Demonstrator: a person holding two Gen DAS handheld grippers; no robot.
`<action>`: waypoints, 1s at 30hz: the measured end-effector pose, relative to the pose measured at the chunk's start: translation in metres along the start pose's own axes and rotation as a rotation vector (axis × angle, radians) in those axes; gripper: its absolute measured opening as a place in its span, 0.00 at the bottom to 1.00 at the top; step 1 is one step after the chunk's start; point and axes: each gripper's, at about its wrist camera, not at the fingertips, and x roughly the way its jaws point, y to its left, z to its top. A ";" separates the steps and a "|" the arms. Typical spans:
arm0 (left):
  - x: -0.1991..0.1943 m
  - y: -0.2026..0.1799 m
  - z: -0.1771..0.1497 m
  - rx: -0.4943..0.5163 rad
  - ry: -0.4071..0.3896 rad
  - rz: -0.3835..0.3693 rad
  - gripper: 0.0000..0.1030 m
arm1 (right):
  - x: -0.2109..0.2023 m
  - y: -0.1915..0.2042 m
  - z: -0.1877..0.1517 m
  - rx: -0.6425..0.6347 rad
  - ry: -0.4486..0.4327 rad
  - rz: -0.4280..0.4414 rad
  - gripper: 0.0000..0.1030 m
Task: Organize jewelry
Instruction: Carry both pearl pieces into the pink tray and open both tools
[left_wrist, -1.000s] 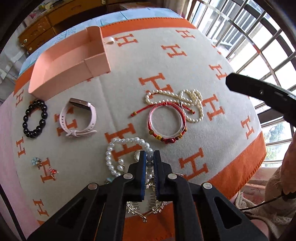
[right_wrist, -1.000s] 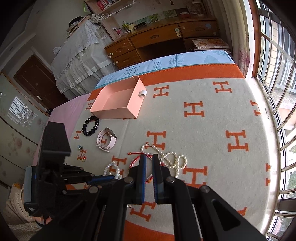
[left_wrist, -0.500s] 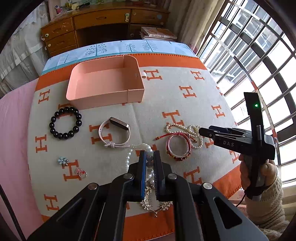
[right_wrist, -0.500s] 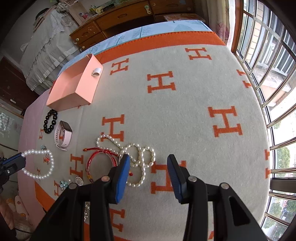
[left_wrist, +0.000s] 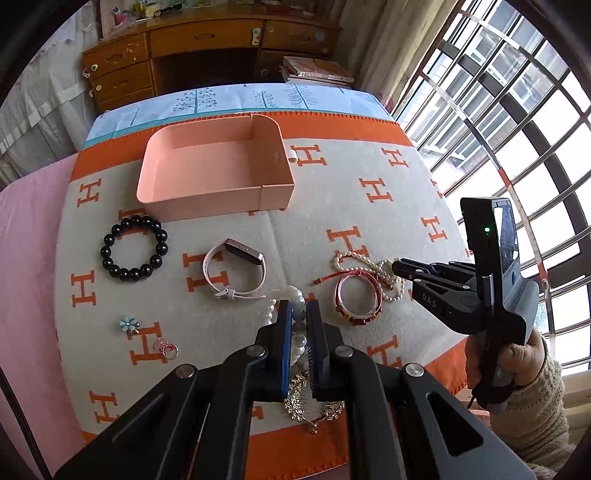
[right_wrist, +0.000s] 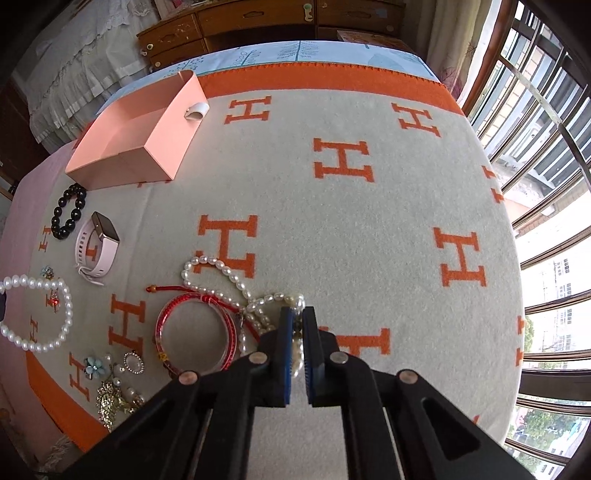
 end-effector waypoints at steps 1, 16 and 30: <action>-0.004 0.002 0.002 0.000 -0.011 0.005 0.05 | -0.006 0.000 0.001 0.006 -0.011 0.015 0.05; -0.104 0.029 0.092 -0.024 -0.273 0.099 0.05 | -0.179 0.066 0.080 -0.066 -0.413 0.241 0.05; -0.018 0.064 0.146 -0.053 -0.204 0.090 0.05 | -0.148 0.116 0.156 -0.041 -0.444 0.253 0.05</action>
